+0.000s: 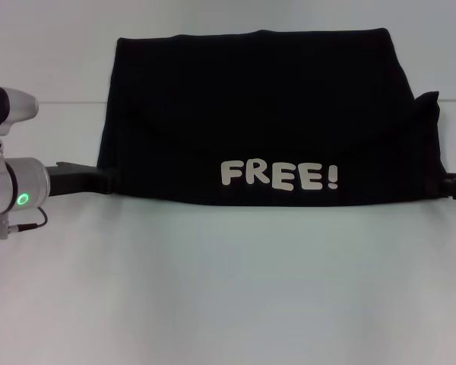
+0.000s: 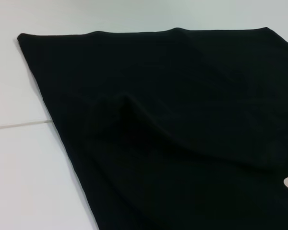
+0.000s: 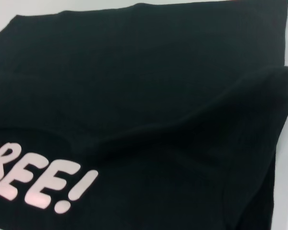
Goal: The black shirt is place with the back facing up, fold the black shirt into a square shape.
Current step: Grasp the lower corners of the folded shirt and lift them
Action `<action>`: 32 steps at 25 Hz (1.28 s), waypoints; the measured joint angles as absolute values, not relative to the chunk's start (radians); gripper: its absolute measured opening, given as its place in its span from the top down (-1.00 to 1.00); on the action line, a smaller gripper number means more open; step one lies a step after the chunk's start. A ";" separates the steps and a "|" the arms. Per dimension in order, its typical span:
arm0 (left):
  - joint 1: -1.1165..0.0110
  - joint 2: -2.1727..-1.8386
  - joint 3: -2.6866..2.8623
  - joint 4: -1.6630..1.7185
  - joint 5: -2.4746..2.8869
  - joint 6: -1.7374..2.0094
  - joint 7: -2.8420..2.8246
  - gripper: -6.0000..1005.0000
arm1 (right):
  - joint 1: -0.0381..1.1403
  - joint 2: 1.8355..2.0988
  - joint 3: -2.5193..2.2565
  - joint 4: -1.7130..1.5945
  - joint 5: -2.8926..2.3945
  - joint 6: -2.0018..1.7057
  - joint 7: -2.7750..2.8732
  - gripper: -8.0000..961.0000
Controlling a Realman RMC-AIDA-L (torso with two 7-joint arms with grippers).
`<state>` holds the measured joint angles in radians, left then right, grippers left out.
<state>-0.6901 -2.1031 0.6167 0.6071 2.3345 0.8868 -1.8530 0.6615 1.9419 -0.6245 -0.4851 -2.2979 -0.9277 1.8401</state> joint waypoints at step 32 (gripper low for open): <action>-0.497 -2.123 0.562 0.928 2.326 1.376 -2.029 0.99 | 0.493 1.931 -0.456 -0.578 -2.287 -1.295 1.627 0.94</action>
